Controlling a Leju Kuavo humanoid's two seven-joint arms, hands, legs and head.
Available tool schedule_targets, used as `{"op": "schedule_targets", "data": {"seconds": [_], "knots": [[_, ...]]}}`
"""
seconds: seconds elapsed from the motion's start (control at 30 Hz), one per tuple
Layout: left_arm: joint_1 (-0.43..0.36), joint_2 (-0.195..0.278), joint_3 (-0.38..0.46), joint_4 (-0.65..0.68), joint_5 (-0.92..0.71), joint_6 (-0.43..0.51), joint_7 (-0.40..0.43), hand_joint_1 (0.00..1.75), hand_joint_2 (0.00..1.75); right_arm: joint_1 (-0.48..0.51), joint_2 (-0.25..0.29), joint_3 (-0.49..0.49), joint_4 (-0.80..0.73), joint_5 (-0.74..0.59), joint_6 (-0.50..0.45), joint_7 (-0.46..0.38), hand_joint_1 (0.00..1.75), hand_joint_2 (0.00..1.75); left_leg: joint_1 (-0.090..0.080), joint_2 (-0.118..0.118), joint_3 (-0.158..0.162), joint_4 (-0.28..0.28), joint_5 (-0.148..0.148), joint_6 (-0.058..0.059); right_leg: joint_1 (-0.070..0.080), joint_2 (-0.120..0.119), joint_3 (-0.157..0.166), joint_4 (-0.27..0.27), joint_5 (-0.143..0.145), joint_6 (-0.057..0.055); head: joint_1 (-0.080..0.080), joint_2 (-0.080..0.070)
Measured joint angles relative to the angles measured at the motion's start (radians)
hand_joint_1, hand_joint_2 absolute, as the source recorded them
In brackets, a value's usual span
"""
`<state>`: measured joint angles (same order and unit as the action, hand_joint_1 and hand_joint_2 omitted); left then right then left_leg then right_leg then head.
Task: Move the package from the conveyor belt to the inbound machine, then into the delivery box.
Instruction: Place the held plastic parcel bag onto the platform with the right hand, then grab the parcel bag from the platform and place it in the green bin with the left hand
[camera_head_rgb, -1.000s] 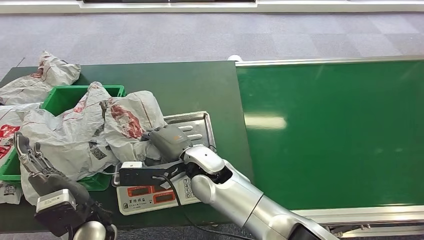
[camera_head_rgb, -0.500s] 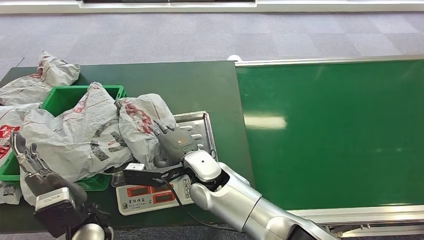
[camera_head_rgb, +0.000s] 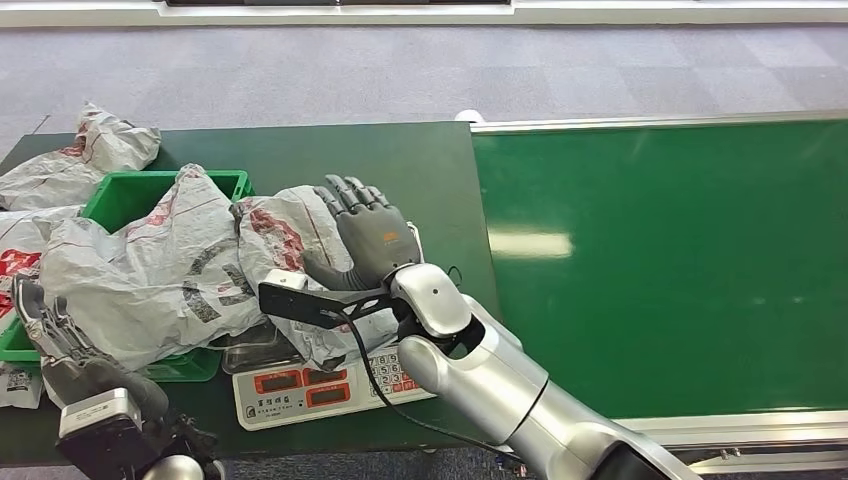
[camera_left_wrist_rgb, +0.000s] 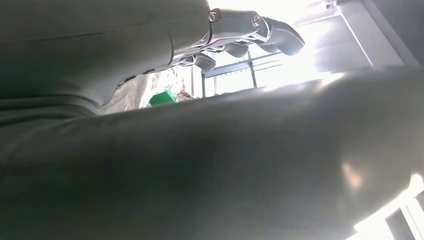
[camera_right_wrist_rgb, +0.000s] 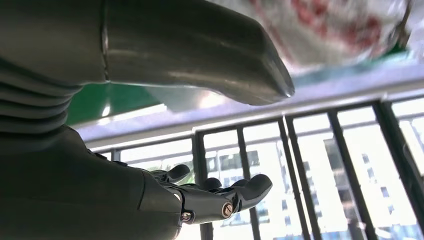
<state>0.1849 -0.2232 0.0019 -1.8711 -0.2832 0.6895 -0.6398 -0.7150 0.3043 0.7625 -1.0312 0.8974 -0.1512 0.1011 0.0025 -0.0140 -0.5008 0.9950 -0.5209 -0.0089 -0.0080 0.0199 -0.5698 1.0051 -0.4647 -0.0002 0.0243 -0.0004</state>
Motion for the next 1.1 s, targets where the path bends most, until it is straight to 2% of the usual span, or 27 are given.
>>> {"op": "schedule_targets", "data": {"seconds": [0.13, 0.27, 0.33, 0.47, 0.63, 0.8, 0.9, 1.03, 1.1], "knots": [[-0.001, 0.002, 0.000, 0.001, -0.046, -0.019, 0.006, 0.00, 0.00, 0.020, -0.042, -0.074, -0.126, 0.153, -0.044, 0.036, 0.00, 0.00, 0.000, 0.000, 0.000, 0.000, 0.000, 0.000, 0.000, 0.000, 0.000, 0.000, 0.000, 0.000, 0.000, 0.000], [-0.022, 0.018, -0.006, 0.013, -0.189, -0.072, 0.072, 0.00, 1.75, 0.083, -0.100, -0.157, -0.285, 0.314, -0.090, 0.026, 0.00, 0.00, -0.001, -0.002, 0.000, 0.001, 0.000, 0.000, 0.000, -0.001, 0.000, -0.001, 0.000, 0.000, 0.000, 0.000], [-0.051, 0.039, -0.017, 0.037, -0.325, -0.114, 0.132, 0.00, 1.75, 0.140, -0.141, -0.191, -0.366, 0.397, -0.133, 0.010, 0.00, 0.00, -0.001, -0.004, 0.000, 0.001, 0.000, 0.000, 0.000, -0.003, 0.001, -0.002, 0.000, 0.000, 0.000, 0.000], [-0.160, 0.111, -0.052, 0.128, -0.561, -0.210, 0.250, 0.00, 1.75, 0.305, -0.261, -0.246, -0.498, 0.465, -0.263, -0.018, 0.00, 1.75, -0.001, -0.007, 0.001, 0.001, 0.000, 0.000, 0.000, -0.006, 0.002, -0.002, 0.000, 0.000, 0.000, 0.000], [-0.360, 0.248, -0.122, 0.302, -0.636, -0.368, 0.326, 0.00, 1.75, 0.521, -0.414, -0.313, -0.627, 0.463, -0.361, -0.024, 0.00, 1.75, -0.001, -0.007, 0.000, 0.002, 0.000, 0.001, 0.000, -0.006, 0.002, -0.002, 0.001, 0.001, 0.000, 0.000], [-0.583, 0.373, -0.224, 0.547, -0.655, -0.481, 0.331, 0.00, 1.75, 0.771, -0.528, -0.408, -0.770, 0.466, -0.436, -0.009, 0.00, 1.75, -0.001, -0.006, -0.001, 0.002, 0.000, 0.001, 0.000, -0.006, 0.000, -0.001, 0.001, 0.001, 0.000, 0.000], [-0.658, 0.402, -0.264, 0.629, -0.659, -0.526, 0.331, 0.00, 1.75, 0.860, -0.561, -0.439, -0.818, 0.466, -0.448, 0.002, 0.00, 1.75, -0.001, -0.006, -0.002, 0.001, 0.000, 0.000, 0.000, -0.005, -0.001, -0.001, 0.000, 0.001, 0.000, 0.000], [-0.674, 0.408, -0.274, 0.646, -0.659, -0.540, 0.331, 0.00, 1.75, 0.879, -0.569, -0.445, -0.828, 0.466, -0.449, 0.007, 0.00, 1.75, -0.001, -0.005, -0.002, 0.001, 0.000, 0.000, 0.000, -0.005, -0.001, -0.001, 0.000, 0.001, 0.000, 0.000], [-0.791, 0.447, -0.358, 0.779, -0.638, -0.633, 0.330, 0.00, 0.87, 1.001, -0.635, -0.484, -0.897, 0.453, -0.462, 0.041, 0.00, 1.75, -0.001, -0.003, -0.003, 0.001, 0.000, 0.000, -0.001, -0.003, -0.002, -0.001, 0.001, 0.001, 0.000, 0.000]]}}
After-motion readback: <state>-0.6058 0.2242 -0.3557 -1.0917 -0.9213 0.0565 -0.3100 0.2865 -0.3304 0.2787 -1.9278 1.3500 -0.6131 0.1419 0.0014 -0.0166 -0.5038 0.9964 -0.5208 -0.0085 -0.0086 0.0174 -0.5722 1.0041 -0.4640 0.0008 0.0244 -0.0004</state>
